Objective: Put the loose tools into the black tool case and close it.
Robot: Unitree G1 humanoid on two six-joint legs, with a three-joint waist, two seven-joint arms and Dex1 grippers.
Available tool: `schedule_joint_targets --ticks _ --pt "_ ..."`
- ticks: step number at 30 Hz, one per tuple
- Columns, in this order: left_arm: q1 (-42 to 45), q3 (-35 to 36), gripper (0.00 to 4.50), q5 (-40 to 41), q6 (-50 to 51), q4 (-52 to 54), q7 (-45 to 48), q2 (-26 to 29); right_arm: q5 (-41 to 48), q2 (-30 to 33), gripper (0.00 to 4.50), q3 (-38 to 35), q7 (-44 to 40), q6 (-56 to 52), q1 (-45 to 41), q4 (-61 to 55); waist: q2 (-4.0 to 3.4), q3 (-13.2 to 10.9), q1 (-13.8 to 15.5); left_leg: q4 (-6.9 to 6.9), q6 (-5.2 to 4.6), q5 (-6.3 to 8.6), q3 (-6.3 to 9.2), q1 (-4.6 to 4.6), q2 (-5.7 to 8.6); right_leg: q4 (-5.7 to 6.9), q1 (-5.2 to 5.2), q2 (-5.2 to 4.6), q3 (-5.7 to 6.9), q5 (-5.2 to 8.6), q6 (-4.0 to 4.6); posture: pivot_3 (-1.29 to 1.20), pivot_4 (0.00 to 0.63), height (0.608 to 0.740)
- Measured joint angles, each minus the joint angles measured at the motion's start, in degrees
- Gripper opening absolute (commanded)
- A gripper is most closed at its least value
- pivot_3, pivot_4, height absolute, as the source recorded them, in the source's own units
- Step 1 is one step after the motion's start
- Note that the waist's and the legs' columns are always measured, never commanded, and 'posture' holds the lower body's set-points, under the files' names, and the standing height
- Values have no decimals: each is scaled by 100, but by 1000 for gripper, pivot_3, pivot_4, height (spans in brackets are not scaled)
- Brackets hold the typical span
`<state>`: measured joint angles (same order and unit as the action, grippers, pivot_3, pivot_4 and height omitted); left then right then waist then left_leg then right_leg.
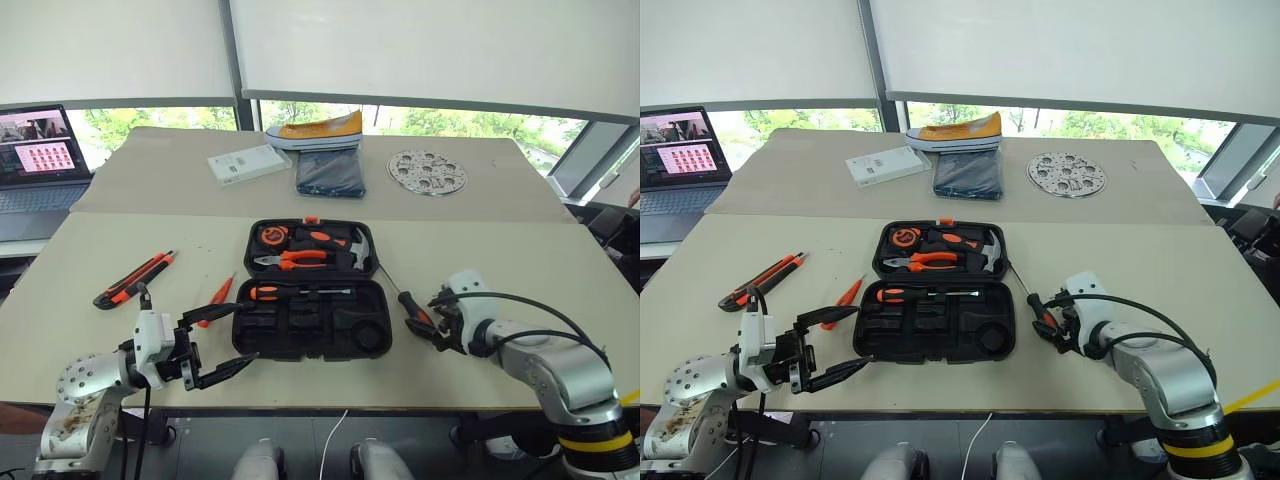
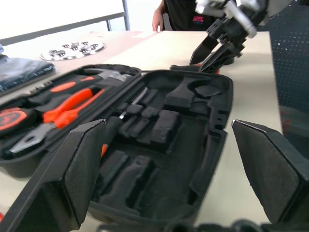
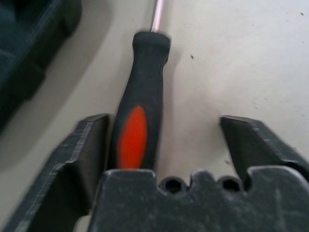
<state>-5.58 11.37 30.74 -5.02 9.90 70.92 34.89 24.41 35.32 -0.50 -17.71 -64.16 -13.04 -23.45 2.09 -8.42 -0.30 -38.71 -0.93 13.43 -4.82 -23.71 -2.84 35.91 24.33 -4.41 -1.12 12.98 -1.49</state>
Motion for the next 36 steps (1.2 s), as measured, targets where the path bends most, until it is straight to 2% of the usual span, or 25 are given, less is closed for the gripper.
schedule_joint_targets --ticks 5,8,13,15,17,19,21,24,29,32,36 --pt "-55 -4 4500 88 35 115 -36 6 -206 -537 1050 -187 428 138 44 53 0 0 -1 -10 2 -3 -1 3 -2 2 -1 0 3 3 5 0 150 740" --pt "-28 0 4500 146 155 255 -147 5 -404 -933 1037 -493 775 561 218 32 -1 0 -3 -11 2 -4 -3 2 -2 3 -1 0 2 -1 -2 0 150 740" --pt "-21 47 4500 313 315 404 -475 -72 -777 -923 1037 -641 728 1631 357 87 -2 -1 -41 -10 2 -3 -2 0 0 3 -1 2 1 -9 -7 0 150 740" --pt "-31 143 4500 348 418 442 -708 -117 -864 -568 1037 -613 167 2481 215 362 -5 -3 -58 -10 1 -4 -3 1 2 3 0 1 -2 -9 -12 0 150 740" --pt "-89 278 4500 383 468 453 -909 -149 -903 -186 1037 -439 -732 3348 -138 681 -5 -5 -112 -6 1 -4 -2 15 -4 2 -2 6 -5 -5 -19 0 150 740" --pt "-160 440 4500 437 510 448 -1091 -172 -953 188 1037 43 -1942 4229 -745 1080 -4 -7 -184 -3 1 -4 -1 34 -9 9 -11 12 -5 9 -29 0 150 740" --pt "-189 570 4500 442 516 436 -1231 -178 -984 291 1037 547 -2882 4684 -1348 1427 -2 -8 -198 -1 1 -4 -1 43 -13 16 -17 19 0 13 -20 0 150 740" --pt "-210 613 4500 430 515 409 -1332 -180 -1102 240 1037 1165 -3626 4842 -1893 1821 -1 -8 -184 0 1 -4 -3 41 -13 22 -13 18 0 -6 20 0 150 740" --pt "-220 632 4500 399 515 390 -1447 -191 -1690 -24 1037 2316 -4450 4899 -2526 2279 -1 -9 -68 0 3 -3 -6 23 -5 16 -3 1 6 -6 16 0 150 740" --pt "-272 633 4500 371 515 412 -1532 -235 -1980 -69 1037 2681 -4605 4728 -2631 2381 -1 -10 -19 0 4 -2 -8 17 -5 12 -1 -5 12 -7 13 0 150 740" --pt "-422 603 4500 301 513 454 -1530 -262 -2132 -259 1037 2725 -4564 4376 -2677 2519 -1 -10 -36 -1 5 -1 -9 14 -5 12 3 -3 15 -6 17 0 150 740"
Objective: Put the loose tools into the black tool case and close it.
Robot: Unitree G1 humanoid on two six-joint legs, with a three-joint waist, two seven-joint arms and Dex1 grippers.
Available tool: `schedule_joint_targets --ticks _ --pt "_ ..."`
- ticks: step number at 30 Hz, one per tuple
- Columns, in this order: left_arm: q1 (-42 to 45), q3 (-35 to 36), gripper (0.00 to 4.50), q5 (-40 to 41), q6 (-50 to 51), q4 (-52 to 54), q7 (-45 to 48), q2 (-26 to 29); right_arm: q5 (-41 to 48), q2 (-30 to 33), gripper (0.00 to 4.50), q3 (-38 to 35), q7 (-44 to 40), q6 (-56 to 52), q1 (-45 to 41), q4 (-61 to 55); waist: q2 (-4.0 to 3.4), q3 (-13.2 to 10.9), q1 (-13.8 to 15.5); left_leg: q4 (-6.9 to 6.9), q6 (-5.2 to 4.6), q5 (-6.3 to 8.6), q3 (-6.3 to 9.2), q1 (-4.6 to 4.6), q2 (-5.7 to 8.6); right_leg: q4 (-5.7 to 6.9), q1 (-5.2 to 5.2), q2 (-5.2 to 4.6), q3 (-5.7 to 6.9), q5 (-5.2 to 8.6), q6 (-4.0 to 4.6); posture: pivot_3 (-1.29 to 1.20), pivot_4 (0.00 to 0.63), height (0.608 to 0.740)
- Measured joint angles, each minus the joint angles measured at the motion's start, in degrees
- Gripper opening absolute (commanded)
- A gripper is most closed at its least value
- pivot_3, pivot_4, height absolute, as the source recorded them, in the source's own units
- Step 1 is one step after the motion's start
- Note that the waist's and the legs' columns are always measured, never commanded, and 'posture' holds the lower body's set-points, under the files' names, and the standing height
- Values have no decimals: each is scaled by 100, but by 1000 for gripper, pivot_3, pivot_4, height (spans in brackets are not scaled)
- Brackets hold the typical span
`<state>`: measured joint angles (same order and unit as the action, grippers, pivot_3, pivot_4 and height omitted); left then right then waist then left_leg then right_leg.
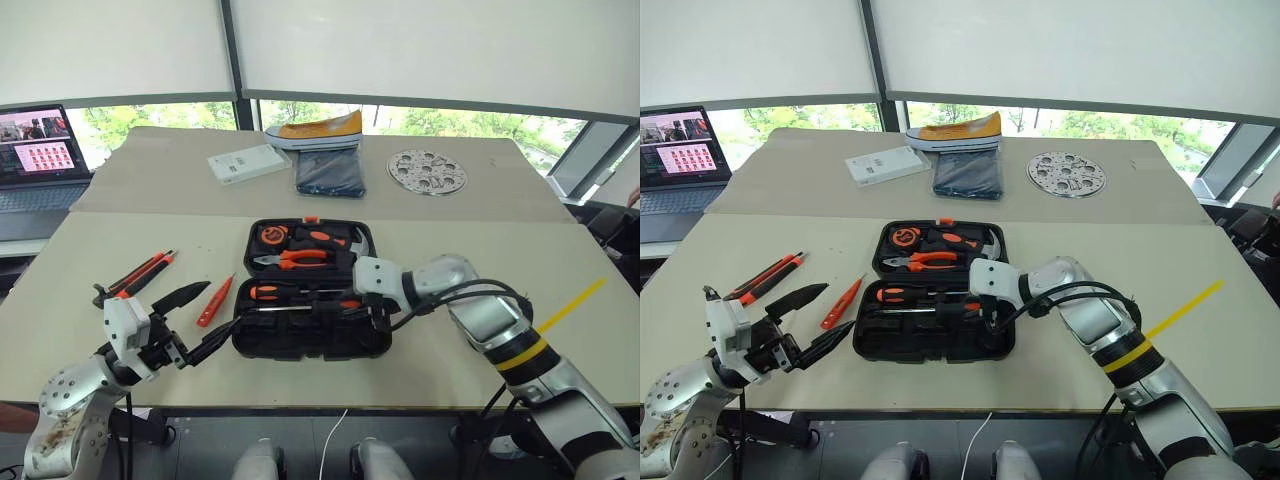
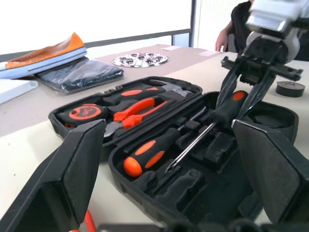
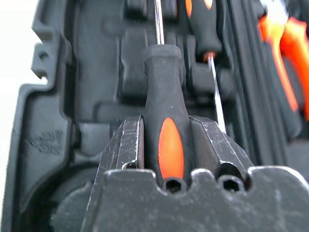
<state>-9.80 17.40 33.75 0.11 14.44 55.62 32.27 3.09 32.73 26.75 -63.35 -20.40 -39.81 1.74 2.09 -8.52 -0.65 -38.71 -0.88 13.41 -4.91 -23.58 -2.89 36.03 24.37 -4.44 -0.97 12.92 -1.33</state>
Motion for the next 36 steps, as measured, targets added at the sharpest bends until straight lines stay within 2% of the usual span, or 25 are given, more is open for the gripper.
schedule_joint_targets --ticks 7,15,28,29,30,33,36 --pt "95 -43 4500 -36 0 9 24 18 -98 -101 1037 -17 13 -230 -176 181 0 0 -4 -1 4 -2 -1 8 -4 6 -1 2 8 1 10 0 150 740" --pt "190 -42 4500 -81 -2 7 26 38 -204 163 1037 -88 -269 -51 -331 502 -1 0 -6 0 3 -2 -5 5 -3 2 -1 2 8 1 9 0 150 740" --pt "218 -58 4500 -209 -20 -21 36 34 -518 44 1037 -55 -363 163 -402 652 -1 0 -14 1 3 -2 -5 6 -5 4 0 4 8 1 10 0 150 740" --pt "221 -58 4500 -215 -25 -21 28 33 -527 39 2103 -55 -367 167 -415 691 -1 -1 -13 1 3 -2 -5 6 -4 4 0 3 8 1 10 0 150 740" --pt "222 -58 4500 -217 -29 -22 24 33 -543 47 2429 -66 -362 166 -425 733 -1 0 -13 0 3 -2 -5 6 -4 4 0 3 8 1 10 0 150 740" --pt "222 -49 4500 -218 -66 -40 16 32 -493 108 3259 -161 -483 216 -462 744 -1 0 0 1 3 -2 -4 5 -3 2 -1 1 9 1 9 0 150 740" --pt "222 -42 4500 -218 -106 -103 19 33 -137 104 3259 -377 -859 528 -468 746 -1 -1 -6 4 3 -1 -4 3 -3 -1 0 2 9 1 9 0 150 740"
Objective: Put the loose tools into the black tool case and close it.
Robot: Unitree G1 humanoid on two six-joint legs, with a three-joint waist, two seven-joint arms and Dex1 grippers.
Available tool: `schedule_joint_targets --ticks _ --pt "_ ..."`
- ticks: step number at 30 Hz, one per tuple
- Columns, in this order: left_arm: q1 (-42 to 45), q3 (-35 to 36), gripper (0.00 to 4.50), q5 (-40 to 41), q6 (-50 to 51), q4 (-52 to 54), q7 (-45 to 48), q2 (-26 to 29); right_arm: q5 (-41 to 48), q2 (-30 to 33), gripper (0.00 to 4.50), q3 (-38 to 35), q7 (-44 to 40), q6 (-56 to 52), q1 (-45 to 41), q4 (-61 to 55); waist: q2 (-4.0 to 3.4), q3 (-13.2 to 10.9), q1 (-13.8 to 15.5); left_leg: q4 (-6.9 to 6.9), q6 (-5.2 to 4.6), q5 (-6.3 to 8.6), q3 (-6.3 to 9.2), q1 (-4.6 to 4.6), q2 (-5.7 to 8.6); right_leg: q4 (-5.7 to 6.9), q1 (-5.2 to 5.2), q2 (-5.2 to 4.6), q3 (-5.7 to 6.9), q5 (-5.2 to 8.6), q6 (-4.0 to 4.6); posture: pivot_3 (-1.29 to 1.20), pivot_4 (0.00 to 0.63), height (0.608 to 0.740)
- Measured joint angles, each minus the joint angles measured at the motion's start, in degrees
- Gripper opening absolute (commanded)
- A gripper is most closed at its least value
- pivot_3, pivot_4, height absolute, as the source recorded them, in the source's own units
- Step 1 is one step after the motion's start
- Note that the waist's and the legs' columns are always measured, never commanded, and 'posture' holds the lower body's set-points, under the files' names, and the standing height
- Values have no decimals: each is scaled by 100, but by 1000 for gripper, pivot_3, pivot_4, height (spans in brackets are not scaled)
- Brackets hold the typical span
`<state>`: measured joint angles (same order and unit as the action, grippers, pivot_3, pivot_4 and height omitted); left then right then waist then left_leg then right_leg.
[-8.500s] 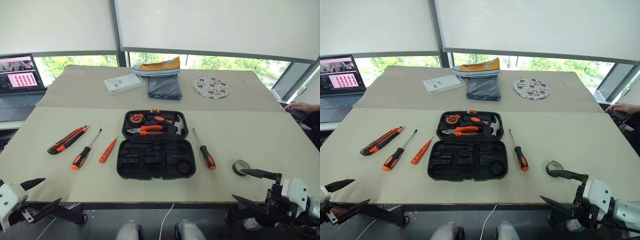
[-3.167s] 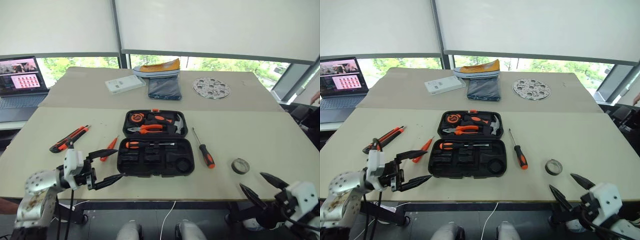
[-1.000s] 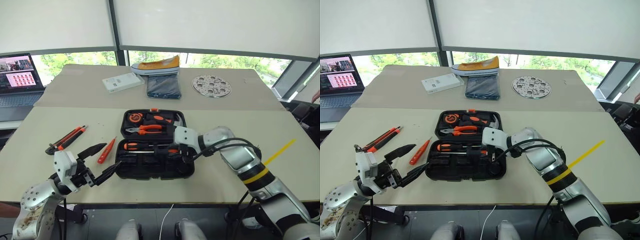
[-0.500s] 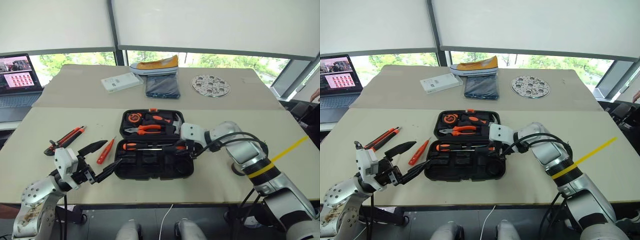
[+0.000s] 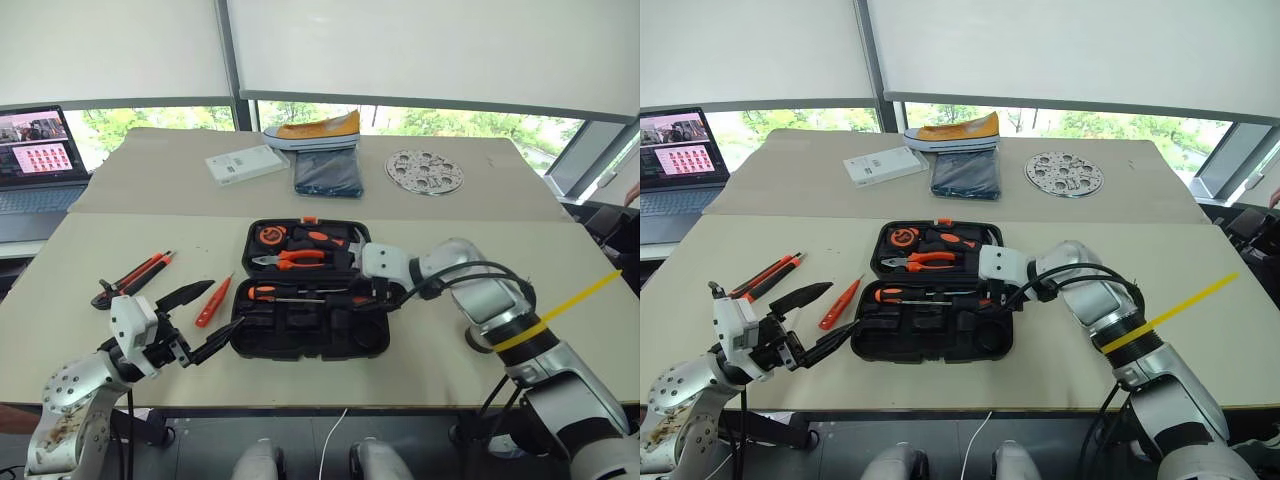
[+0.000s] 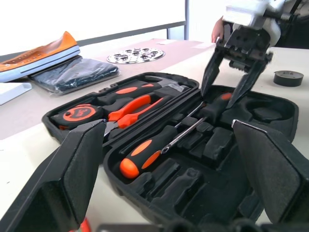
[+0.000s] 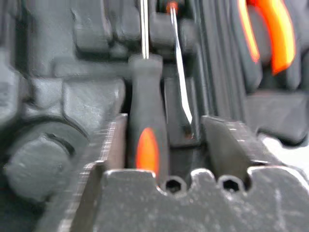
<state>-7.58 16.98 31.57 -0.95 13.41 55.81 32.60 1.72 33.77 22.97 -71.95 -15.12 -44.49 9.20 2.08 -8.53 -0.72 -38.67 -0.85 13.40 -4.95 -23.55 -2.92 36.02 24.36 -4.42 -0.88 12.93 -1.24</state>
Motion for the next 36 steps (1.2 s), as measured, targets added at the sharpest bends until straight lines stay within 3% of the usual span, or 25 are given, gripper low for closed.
schedule_joint_targets --ticks 1,4,11,30,35,36 --pt "0 0 4500 0 -1 -14 0 0 140 -4 3259 -76 -118 55 0 0 0 0 0 1 0 0 0 0 0 0 0 0 0 0 0 0 150 740" --pt "-3 0 4500 0 -5 -22 -5 0 477 -8 2506 -335 -393 63 -35 47 0 0 0 1 0 0 0 2 -1 2 -1 0 0 0 0 0 150 740" --pt "-22 5 4500 -6 -28 -47 -21 -26 813 -783 75 -717 17 245 -8 571 -1 -1 -22 2 0 0 -1 9 -4 8 -2 3 0 0 5 0 150 740" --pt "-157 -6 4500 -243 -58 -67 -199 -106 -284 -1164 30 -168 703 1790 168 1661 0 3 -18 3 1 -1 -4 35 -4 9 -21 1 -2 0 4 0 150 740" --pt "-168 -6 4500 -249 -58 -67 -263 -104 -353 -1290 30 -139 903 1918 164 1768 5 12 -51 3 11 -7 -3 53 -11 18 -26 5 -6 2 38 0 150 740" --pt "-175 -6 4500 -250 -58 -67 -273 -104 -318 -1328 303 -189 915 1882 170 1756 5 12 -56 4 16 -10 -3 53 -13 20 -26 7 -6 0 41 0 150 740"
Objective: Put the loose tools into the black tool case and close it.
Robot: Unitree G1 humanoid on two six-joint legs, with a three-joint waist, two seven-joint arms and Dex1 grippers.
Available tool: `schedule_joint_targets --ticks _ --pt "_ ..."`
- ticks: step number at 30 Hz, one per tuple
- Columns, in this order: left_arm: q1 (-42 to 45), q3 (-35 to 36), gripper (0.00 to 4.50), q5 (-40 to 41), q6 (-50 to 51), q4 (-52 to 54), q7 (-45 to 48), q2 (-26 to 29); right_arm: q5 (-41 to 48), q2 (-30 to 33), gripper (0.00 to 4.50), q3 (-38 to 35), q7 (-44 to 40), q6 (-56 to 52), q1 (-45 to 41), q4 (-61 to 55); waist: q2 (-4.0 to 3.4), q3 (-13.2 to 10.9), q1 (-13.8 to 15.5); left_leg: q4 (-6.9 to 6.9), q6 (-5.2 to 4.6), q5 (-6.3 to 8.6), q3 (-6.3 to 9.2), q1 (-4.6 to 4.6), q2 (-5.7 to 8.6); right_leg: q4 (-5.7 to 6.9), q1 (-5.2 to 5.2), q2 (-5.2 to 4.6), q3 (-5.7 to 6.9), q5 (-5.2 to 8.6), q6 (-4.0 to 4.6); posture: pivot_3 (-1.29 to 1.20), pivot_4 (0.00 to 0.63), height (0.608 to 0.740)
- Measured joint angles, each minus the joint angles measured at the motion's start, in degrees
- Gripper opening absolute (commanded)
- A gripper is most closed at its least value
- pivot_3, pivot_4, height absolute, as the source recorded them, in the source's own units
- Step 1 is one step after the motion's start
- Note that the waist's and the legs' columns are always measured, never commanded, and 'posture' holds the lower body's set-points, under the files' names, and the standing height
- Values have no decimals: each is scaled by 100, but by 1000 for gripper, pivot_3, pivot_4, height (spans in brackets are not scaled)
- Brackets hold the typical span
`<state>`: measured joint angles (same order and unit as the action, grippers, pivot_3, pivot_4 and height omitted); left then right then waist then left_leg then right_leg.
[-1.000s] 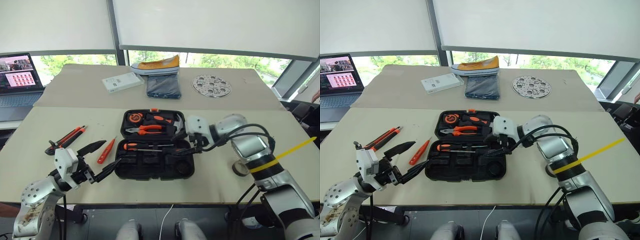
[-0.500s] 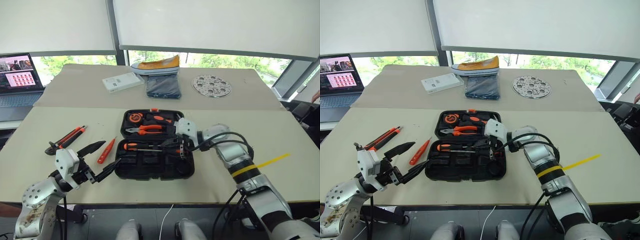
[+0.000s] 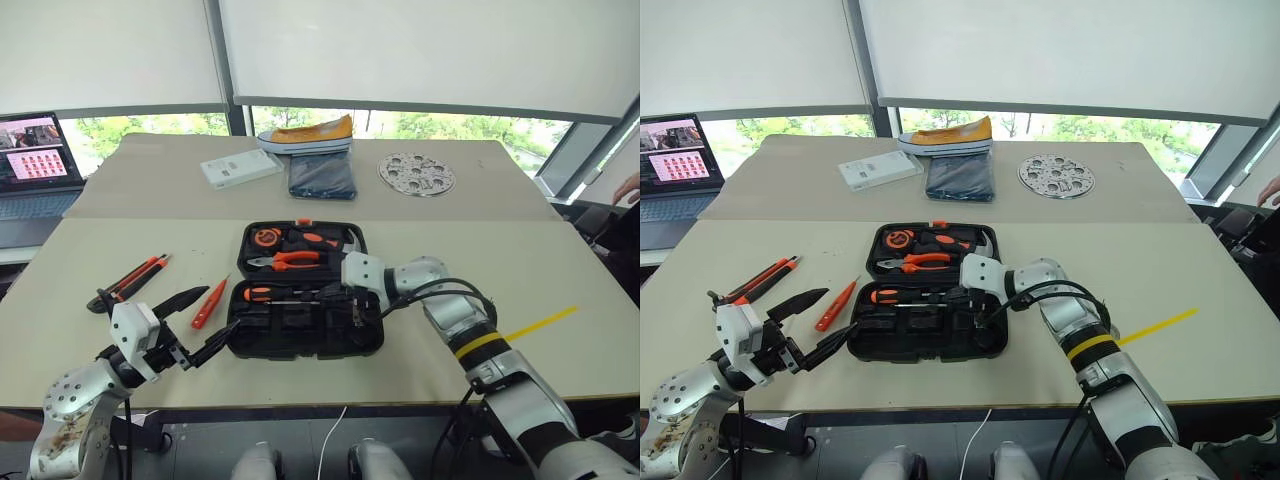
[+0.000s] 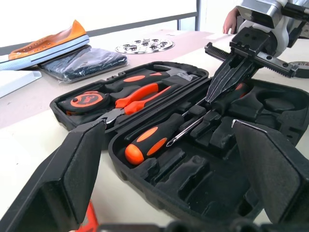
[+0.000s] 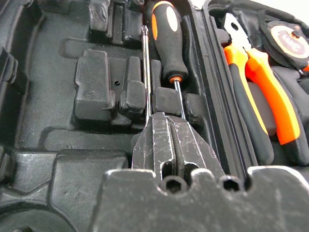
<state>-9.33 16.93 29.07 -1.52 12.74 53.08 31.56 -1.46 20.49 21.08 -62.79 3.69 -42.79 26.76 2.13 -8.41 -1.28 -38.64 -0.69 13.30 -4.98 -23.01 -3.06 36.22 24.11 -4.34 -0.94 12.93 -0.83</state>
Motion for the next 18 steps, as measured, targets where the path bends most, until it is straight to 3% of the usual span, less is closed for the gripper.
schedule_joint_targets --ticks 1,6,12,18 --pt "-7 2 4500 2 0 0 -6 0 32 -12 303 -47 -3 -38 26 -12 0 0 0 0 2 -2 0 -2 -1 1 2 1 0 -1 1 0 150 740" --pt "-225 583 4500 265 -6 -45 -178 -83 899 223 2011 -541 -557 -275 686 -523 -3 -5 37 9 4 -3 8 -28 -3 -10 21 -4 2 -11 -20 0 150 740" --pt "-1001 1595 4500 265 -116 -647 -205 51 2087 582 4009 -1692 -757 -62 1655 -1814 0 -6 45 54 5 0 4 -28 6 -36 26 -8 4 -2 -27 0 150 740" --pt "-1582 2546 4500 234 189 -1663 -462 408 2646 1220 4009 -2575 -1168 552 3046 -2243 3 -11 77 69 10 3 1 -22 8 -35 23 -19 14 26 -27 0 150 740"
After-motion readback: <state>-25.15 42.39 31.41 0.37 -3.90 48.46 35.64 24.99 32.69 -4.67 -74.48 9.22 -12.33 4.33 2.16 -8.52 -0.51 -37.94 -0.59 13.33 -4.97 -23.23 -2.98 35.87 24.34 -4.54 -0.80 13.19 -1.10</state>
